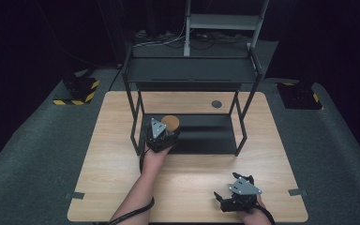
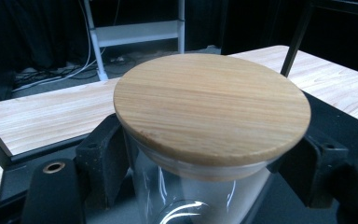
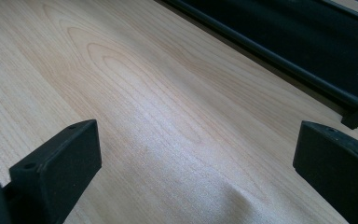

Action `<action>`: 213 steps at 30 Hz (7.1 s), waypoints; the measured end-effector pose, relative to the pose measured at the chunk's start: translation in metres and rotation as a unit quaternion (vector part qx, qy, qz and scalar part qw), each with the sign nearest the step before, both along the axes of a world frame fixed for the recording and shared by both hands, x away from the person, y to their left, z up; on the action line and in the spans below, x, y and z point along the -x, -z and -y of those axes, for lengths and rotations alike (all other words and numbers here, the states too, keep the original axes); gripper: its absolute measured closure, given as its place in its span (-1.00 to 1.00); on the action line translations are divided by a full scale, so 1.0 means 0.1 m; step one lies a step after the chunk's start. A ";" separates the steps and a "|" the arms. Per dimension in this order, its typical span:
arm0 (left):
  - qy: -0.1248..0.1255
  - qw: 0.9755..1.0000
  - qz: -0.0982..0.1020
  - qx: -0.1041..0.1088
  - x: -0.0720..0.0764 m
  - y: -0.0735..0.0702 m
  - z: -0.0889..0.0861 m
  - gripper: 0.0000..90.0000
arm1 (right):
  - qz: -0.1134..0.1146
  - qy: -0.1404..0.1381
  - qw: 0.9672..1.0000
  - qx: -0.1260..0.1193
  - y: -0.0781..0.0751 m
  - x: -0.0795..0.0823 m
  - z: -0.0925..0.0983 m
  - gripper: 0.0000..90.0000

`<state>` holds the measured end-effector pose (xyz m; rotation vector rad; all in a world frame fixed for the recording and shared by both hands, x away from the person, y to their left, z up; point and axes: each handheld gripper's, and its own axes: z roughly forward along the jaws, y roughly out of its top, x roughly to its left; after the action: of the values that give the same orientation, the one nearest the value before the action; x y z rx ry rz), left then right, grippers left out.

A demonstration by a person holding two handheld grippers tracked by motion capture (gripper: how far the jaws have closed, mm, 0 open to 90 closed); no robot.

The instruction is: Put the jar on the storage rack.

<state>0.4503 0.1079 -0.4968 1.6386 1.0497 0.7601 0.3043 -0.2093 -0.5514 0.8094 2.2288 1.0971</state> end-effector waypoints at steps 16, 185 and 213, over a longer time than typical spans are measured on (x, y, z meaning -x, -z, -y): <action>0.001 1.000 -0.002 0.000 0.00 0.00 0.02 -0.46 | 0.000 0.000 1.000 0.000 0.00 0.00 0.00 -1.00; 0.016 0.999 0.030 0.012 0.71 -0.11 -0.30 -0.99 | 0.002 -0.001 1.000 0.008 0.00 0.00 -0.02 -1.00; 0.014 0.999 0.030 0.021 0.91 -0.08 -0.44 -0.99 | -0.003 0.001 1.000 0.004 0.00 0.00 -0.01 -1.00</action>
<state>0.3588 0.1521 -0.4885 1.5827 0.9913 0.7592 0.3046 -0.2082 -0.5517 0.8120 2.2351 1.0855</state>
